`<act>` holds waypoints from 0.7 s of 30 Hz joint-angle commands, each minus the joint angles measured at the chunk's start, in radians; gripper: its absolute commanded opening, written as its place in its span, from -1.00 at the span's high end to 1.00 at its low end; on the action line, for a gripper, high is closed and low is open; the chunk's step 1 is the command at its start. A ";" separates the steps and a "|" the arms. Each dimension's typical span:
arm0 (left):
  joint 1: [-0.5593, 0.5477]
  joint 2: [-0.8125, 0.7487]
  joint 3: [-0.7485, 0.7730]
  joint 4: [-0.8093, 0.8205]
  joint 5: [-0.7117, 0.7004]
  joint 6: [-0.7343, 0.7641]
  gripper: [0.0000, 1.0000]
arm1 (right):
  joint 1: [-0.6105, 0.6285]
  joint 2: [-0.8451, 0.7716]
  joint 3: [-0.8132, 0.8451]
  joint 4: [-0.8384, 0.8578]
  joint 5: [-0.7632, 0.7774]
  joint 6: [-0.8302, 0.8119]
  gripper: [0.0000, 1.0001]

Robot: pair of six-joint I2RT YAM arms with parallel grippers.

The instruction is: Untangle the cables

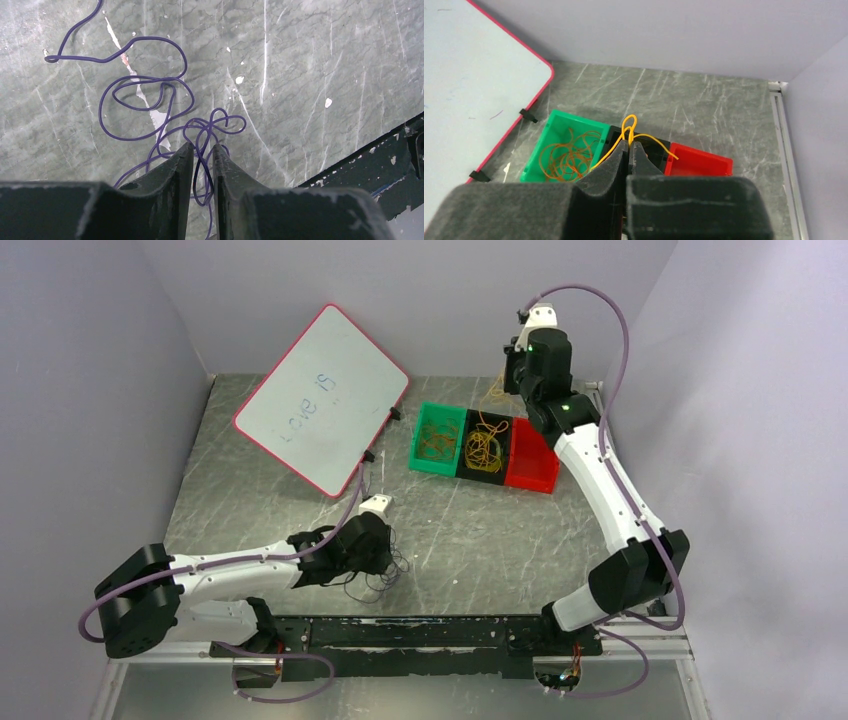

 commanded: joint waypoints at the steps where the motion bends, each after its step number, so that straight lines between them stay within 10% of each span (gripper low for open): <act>1: -0.002 0.000 0.000 -0.012 -0.019 -0.008 0.47 | -0.006 0.002 -0.036 0.050 -0.065 0.019 1.00; 21: -0.002 0.022 0.001 -0.012 -0.014 -0.002 0.50 | -0.007 0.008 -0.200 -0.005 -0.085 0.118 1.00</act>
